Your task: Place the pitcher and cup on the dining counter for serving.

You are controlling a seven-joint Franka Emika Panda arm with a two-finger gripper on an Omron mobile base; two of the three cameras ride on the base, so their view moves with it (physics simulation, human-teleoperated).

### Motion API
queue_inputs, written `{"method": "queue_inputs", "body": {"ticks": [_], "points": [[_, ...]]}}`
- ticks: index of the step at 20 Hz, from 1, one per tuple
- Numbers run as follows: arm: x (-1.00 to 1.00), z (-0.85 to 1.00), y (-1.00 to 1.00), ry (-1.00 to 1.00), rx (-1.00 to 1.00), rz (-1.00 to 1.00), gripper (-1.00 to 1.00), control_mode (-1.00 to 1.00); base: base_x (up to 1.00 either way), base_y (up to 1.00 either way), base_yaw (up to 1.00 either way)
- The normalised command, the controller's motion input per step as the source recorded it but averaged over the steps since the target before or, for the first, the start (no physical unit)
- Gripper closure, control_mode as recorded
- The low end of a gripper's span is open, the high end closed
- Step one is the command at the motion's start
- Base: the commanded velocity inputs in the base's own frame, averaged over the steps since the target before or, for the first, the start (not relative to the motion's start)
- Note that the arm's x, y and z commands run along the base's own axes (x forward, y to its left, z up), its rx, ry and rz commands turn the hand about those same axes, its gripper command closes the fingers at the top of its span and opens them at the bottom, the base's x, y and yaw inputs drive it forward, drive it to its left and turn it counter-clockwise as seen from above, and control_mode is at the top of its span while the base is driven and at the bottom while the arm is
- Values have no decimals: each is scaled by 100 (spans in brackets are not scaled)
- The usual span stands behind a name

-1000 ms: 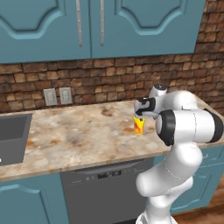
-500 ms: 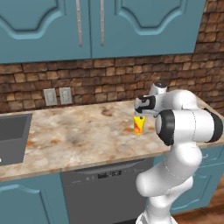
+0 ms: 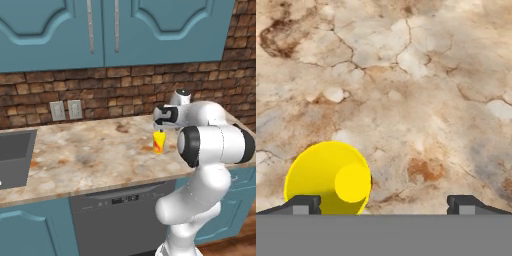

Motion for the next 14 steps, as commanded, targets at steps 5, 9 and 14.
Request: {"method": "queue_inputs", "body": {"ticks": [5,9,14], "points": [[42,-37,6,5,0,0,-100,-100,0,0,0],[23,-49,0,5,0,0,-100,-100,0,0,0],[1,-40,0,4,0,0,-100,-100,0,0,0]]}}
